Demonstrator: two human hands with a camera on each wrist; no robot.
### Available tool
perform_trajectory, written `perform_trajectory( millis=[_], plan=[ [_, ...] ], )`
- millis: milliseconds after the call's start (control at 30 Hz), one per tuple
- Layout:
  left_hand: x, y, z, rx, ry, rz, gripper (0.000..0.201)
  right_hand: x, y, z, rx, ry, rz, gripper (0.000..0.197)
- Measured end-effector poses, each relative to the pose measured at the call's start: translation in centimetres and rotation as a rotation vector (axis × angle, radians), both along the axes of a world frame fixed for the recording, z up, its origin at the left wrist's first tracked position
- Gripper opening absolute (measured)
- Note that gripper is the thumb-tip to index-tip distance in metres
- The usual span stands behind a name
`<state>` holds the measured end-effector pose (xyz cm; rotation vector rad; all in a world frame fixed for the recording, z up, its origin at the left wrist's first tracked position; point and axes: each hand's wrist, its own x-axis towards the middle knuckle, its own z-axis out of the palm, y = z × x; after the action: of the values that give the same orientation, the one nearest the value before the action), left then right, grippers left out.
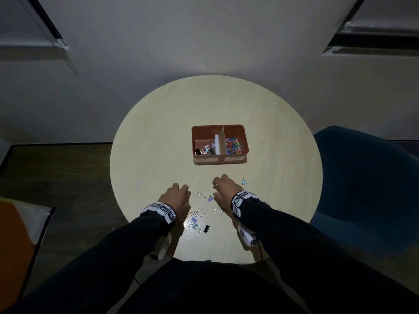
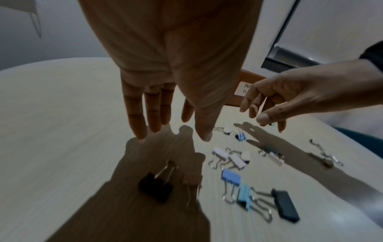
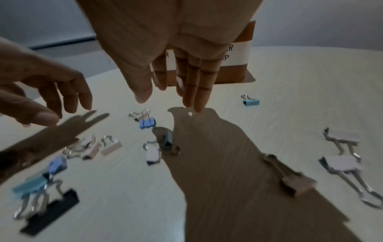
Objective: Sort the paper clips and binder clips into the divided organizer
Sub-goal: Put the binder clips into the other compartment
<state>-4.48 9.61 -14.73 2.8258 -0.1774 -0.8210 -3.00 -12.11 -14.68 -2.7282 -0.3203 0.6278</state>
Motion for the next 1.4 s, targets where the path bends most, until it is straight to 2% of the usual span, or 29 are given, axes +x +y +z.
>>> perform_trajectory(
  millis=[100,233,333,467,633,800,867,1033,1167,1267,1400],
  plan=[
    [-1.7,0.8,-0.7,0.056,0.063,0.044,0.061,-1.5,-0.3,-0.8,-0.080,0.064,0.015,0.042],
    [-3.7,1.1,-1.4,0.061,0.116,0.160,0.068,-3.4,-0.1,-1.6,-0.152,0.144,-0.007,0.053],
    [-4.6,0.9,-2.0,0.003,0.131,0.187,0.061,-4.1,0.8,-2.0,-0.146,0.177,0.025,0.052],
    [-5.2,0.4,-2.9,-0.070,0.109,0.142,0.046,-4.7,1.6,-2.4,-0.123,0.162,0.059,0.047],
    [-5.4,0.4,-3.6,-0.144,0.098,0.168,0.036,-4.8,2.4,-1.9,-0.127,0.187,-0.008,0.050],
    [-4.8,0.8,-4.0,-0.195,0.111,0.144,0.027,-4.6,2.1,-1.7,-0.084,0.187,-0.112,0.024],
    [-4.7,0.9,-4.2,-0.194,0.092,0.129,0.024,-4.6,1.6,-1.8,-0.033,0.208,-0.156,0.019],
    [-4.4,1.3,-4.5,-0.192,0.062,0.093,0.023,-5.1,0.6,-1.8,0.252,0.297,-0.448,0.003],
    [-4.1,1.3,-4.6,-0.187,0.039,0.087,0.016,-5.0,0.2,-1.4,0.364,0.363,-0.521,0.021],
    [-4.4,1.1,-4.7,-0.189,0.040,0.097,0.010,-5.8,0.2,-1.7,0.485,0.374,-0.627,0.019],
    [-4.4,1.1,-4.2,-0.276,0.049,0.157,0.014,-6.8,0.9,-2.1,0.716,0.403,-0.796,0.022]
  ],
)
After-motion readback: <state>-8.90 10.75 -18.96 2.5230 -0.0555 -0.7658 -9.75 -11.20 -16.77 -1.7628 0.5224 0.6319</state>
